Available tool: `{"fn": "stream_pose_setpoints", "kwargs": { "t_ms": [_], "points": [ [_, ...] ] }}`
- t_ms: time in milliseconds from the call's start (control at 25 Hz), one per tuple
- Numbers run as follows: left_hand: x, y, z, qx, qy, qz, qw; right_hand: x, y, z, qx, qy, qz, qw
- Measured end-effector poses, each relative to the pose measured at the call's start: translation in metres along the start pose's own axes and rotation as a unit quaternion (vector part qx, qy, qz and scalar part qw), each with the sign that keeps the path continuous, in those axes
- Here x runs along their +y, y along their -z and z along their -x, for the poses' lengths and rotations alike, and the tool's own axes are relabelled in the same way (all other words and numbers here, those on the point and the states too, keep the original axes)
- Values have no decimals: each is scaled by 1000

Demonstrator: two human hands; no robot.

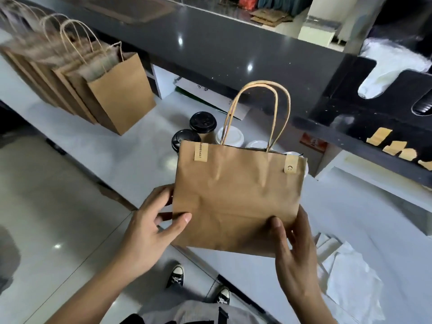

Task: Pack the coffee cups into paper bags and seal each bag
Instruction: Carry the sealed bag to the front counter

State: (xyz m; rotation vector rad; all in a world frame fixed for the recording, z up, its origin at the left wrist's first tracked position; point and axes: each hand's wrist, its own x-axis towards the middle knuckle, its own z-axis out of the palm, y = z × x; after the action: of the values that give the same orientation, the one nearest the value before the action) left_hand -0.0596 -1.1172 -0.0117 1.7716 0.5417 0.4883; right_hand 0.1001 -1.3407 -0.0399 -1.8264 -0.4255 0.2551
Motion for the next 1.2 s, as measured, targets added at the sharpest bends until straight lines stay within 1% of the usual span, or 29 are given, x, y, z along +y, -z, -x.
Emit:
{"fn": "stream_pose_setpoints", "kwargs": {
  "t_ms": [80, 160, 440, 720, 1120, 1200],
  "points": [
    [4, 11, -4, 23, 21, 29, 999, -12, -14, -16, -15, 26, -20, 999],
    [7, 23, -9, 51, 29, 31, 998, -23, -29, -29, -38, 45, -37, 998],
    [3, 75, -17, 93, 53, 40, 993, -58, -90, -59, -127, 98, -44, 986],
    [-5, 112, -28, 116, 50, 65, 990, -82, -132, -71, -137, 109, -20, 984],
    [-12, 180, -29, 153, 45, 39, 986, -112, -200, -75, -170, 119, -14, 978],
    [-14, 196, -24, 165, 43, 22, 985, -121, -217, -72, -175, 134, -20, 975]
  ]
}}
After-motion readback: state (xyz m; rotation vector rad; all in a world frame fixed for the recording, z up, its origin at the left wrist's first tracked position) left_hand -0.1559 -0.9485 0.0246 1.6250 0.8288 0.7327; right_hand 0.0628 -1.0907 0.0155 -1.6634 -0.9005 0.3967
